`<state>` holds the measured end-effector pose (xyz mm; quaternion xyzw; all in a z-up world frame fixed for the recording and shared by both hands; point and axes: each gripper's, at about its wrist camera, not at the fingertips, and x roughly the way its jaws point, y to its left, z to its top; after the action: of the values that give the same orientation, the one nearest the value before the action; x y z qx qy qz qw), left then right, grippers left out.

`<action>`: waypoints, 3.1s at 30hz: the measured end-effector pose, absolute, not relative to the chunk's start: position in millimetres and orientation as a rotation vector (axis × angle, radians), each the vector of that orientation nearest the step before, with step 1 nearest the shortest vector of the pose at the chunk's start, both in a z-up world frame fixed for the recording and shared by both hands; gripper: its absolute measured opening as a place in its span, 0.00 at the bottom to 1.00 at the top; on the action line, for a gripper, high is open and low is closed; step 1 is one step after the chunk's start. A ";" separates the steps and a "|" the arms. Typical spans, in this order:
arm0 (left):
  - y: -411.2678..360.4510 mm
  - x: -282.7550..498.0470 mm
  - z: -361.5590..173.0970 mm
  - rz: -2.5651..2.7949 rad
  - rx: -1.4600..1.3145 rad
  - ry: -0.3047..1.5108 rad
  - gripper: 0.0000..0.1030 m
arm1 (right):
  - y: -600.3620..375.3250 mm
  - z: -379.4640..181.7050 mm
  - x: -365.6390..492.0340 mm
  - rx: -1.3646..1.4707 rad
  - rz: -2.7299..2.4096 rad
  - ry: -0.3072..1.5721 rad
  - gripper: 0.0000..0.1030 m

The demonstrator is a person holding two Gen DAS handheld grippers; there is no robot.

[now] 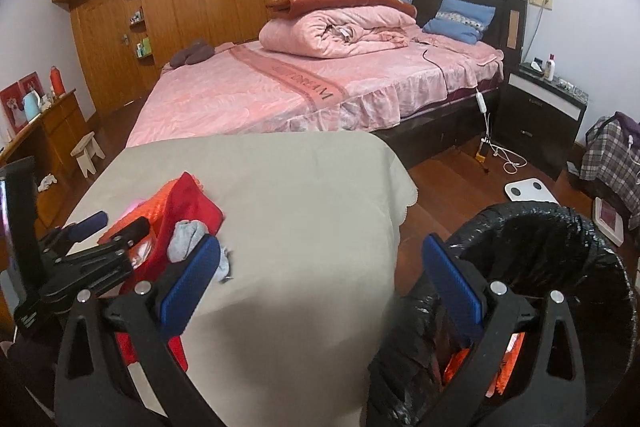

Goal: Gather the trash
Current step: 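Grasp the orange mesh scrubber on the table with the left tool, then grasp the grey sock ball with the right tool while the left lifts the orange scrubber, then carry the grey socks over the bin with the right tool while the left carries the scrubber there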

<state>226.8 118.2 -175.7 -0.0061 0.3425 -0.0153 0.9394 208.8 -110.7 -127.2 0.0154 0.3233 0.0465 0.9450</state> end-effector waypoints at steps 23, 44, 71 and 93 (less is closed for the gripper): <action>149.8 210.1 -157.6 -0.004 -0.135 0.663 0.27 | -85.5 -153.3 236.3 0.007 0.125 0.681 0.95; 162.9 196.2 -161.6 0.049 -0.114 0.664 0.27 | -21.0 -173.5 256.1 -0.002 0.331 0.779 0.63; 140.7 170.9 -120.3 0.036 -0.109 0.601 0.27 | -59.2 -106.4 213.9 0.082 0.405 0.637 0.19; 53.9 131.8 -82.5 -0.141 -0.084 0.560 0.27 | -152.3 -61.1 133.8 0.061 0.245 0.512 0.19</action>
<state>131.8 53.9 -82.5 -0.0414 0.2759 -0.0694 0.9578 133.8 -152.3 -61.1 0.0299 0.2525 0.1208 0.9596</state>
